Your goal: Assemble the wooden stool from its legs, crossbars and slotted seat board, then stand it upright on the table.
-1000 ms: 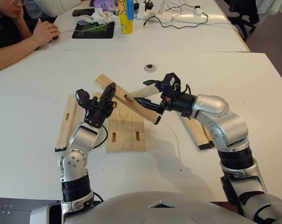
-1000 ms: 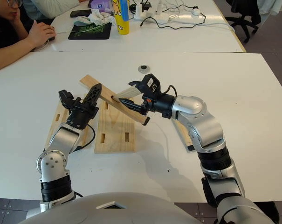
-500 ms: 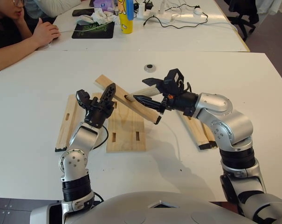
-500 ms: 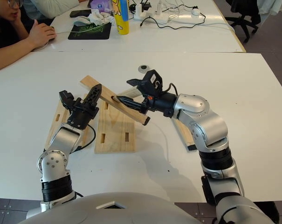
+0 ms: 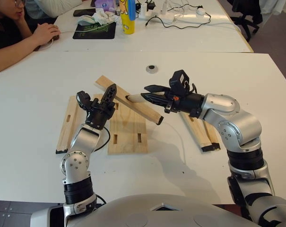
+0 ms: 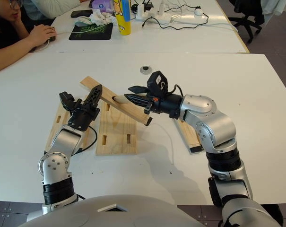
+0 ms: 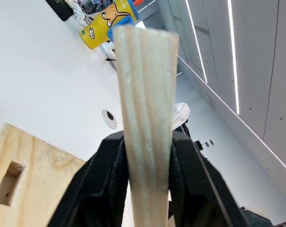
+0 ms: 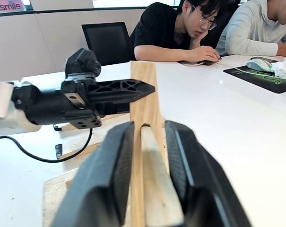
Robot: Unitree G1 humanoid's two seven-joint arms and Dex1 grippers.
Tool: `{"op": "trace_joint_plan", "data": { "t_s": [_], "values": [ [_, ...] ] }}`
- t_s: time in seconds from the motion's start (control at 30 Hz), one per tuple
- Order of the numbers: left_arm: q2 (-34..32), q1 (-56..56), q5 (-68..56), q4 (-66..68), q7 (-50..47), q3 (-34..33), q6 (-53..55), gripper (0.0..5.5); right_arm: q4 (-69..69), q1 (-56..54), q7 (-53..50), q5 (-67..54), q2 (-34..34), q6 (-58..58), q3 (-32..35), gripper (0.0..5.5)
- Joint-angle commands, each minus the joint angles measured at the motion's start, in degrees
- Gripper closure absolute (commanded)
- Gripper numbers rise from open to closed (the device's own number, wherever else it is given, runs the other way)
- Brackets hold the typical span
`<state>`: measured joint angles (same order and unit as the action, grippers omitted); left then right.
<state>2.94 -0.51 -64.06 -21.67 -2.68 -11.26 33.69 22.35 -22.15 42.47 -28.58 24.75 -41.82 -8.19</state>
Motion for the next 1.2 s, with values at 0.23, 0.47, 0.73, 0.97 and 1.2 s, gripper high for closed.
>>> {"op": "trace_joint_plan", "data": {
  "t_s": [0.23, 0.47, 0.73, 0.97, 1.2],
  "values": [
    [-0.5, -0.3, 1.4, -1.0, -0.1, 1.8, -0.2, 4.45, 0.4, -6.6, -0.4, -1.7, 0.5, -4.7, -0.3, 4.97],
    [-2.0, 0.2, 5.9, -2.5, 1.1, 4.7, -0.9, 4.45, 0.8, -12.6, 2.6, -1.9, 6.7, -14.5, -5.9, 4.97],
    [-2.0, 0.2, 11.2, -4.0, 2.3, 7.5, -1.9, 4.45, -3.6, -20.3, 2.8, -3.2, 5.8, -19.8, -7.1, 4.97],
    [-0.9, -1.4, 12.6, -2.2, 2.7, 6.9, -2.8, 4.45, -4.6, -17.0, 3.2, -2.1, 5.6, -20.6, -9.6, 4.97],
    [-2.7, -2.3, 17.3, 1.8, 4.2, 7.6, -2.7, 4.45, -3.9, -12.0, 3.0, -0.1, 8.6, -17.8, -10.9, 4.97]
  ]
}}
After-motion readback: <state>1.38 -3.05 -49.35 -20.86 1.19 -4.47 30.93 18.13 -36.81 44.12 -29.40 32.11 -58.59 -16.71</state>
